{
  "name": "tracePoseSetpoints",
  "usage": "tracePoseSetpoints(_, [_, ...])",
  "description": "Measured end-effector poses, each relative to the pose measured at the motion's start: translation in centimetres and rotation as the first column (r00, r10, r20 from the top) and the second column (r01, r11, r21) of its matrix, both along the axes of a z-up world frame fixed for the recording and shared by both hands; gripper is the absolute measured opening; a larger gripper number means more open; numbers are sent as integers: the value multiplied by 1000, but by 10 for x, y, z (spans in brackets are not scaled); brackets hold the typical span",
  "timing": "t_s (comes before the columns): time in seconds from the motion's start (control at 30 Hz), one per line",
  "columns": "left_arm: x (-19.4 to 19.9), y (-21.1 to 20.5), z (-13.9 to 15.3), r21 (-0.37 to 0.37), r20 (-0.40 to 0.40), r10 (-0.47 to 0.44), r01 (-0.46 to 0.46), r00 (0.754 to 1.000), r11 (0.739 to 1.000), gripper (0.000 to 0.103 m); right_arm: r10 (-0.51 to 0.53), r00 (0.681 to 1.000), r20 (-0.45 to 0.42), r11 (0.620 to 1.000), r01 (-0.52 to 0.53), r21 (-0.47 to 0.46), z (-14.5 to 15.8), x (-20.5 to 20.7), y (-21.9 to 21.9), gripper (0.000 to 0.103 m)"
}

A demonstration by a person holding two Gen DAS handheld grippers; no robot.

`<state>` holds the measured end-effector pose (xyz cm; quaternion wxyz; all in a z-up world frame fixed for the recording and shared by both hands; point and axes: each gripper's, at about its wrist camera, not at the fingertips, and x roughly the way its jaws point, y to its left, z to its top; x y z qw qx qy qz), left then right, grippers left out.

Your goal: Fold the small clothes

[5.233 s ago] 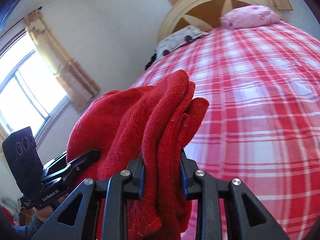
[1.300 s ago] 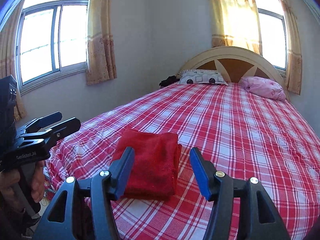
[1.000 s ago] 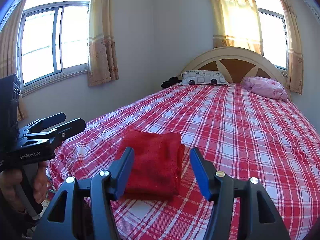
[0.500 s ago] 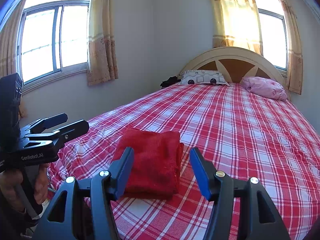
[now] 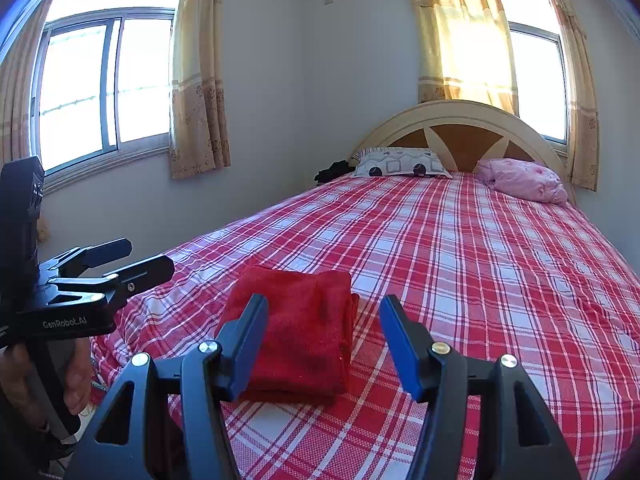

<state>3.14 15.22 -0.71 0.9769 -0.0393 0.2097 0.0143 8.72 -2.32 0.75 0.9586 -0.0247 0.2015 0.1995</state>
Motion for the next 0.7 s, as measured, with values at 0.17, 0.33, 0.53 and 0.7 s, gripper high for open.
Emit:
tracePoseSetpoints(0.17, [2,0,-1,1,-6,2,-2,1000,1000,103,2,1000,-3,1000,-2,-2,-1,0,0,59])
tracePoseSetpoints(0.33, [3,4,-2,-6,0,16,-16,1000,1000,103,8,1000,-12,1000,-8,-9,-4,1,1,59])
tracePoseSetpoints(0.53, [1,7,-6,-4,11,32,-32,999,999,103,16,1000,-18,1000,-16,-15,-7,1,4,59])
tracePoseSetpoints(0.7, [1,5,-7,10,20,34,-34,999,999,103,18,999,-28,1000,-18,-17,-12,1,5,59])
